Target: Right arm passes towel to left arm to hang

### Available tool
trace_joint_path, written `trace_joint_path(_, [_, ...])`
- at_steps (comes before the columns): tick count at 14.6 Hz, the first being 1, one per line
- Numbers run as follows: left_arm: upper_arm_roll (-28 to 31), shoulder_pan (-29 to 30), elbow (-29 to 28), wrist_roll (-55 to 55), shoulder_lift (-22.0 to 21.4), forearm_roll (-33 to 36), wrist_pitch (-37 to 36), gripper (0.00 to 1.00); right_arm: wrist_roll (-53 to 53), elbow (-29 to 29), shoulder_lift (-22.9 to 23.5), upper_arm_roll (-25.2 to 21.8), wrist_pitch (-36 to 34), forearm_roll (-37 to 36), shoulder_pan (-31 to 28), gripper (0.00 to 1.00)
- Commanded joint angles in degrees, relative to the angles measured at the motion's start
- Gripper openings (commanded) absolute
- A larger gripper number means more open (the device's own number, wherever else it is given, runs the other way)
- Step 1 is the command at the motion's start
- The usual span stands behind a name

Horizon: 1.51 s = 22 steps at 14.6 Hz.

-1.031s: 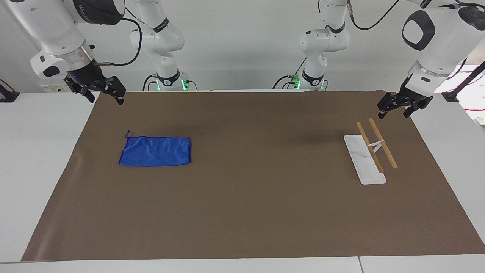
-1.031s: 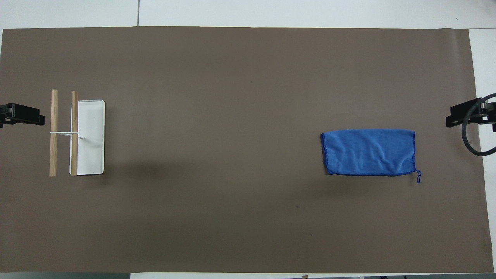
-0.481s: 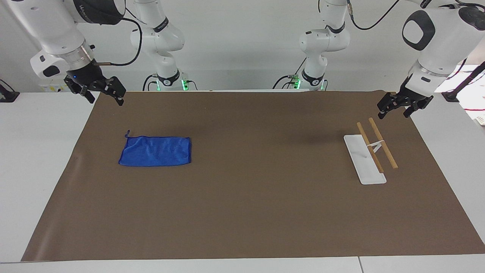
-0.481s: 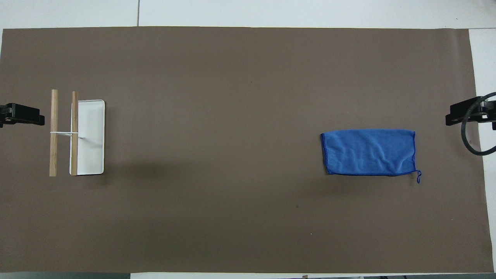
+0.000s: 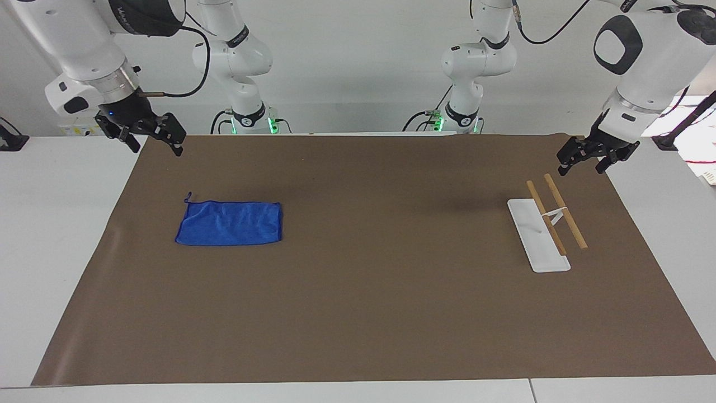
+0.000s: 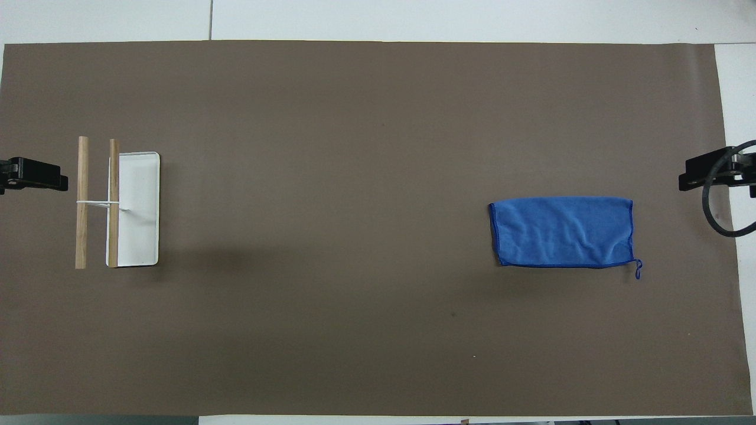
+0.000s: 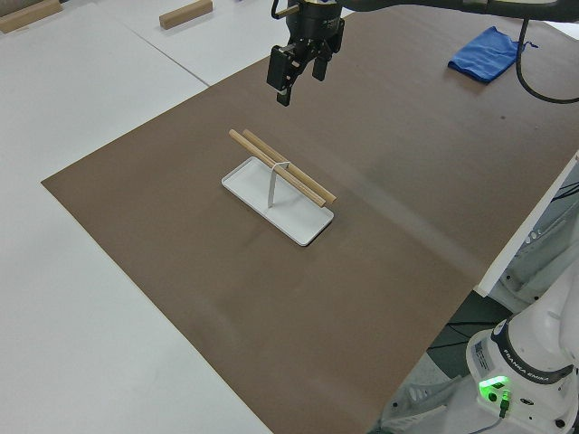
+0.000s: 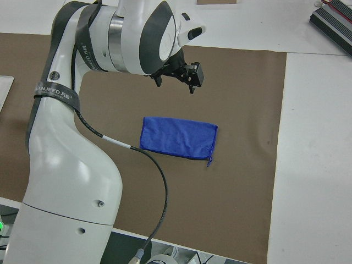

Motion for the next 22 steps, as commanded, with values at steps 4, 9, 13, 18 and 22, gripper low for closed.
trace_joint_path(4, [0.0,-0.2,-0.9,-0.4,-1.0,0.7,0.8,1.0,-0.8,-0.7,-0.5,0.0,0.6,1.3,-0.6,1.0])
trace_joint_path(9, [0.0,-0.2,-0.9,-0.4,-1.0,0.7,0.7,1.0,-0.4,-3.4,-1.2,0.2,4.8,-0.7,0.0,1.0])
trace_joint_path(13, [0.0,-0.2,-0.9,-0.3,-1.0,0.7,0.7,1.0,-0.2,-11.9,-4.5,0.6,11.9,-0.9,0.1,1.0])
trace_joint_path(18, [0.0,-0.2,-0.9,-0.3,-1.0,0.7,0.7,1.0,-0.2,-19.2,-2.0,0.7,21.6,-0.1,0.9,1.0])
trace_joint_path(22, [0.0,-0.2,-0.9,-0.4,-1.0,0.7,0.7,1.0,-0.2,-30.8,-1.3,0.7,37.1,0.1,1.7,1.0])
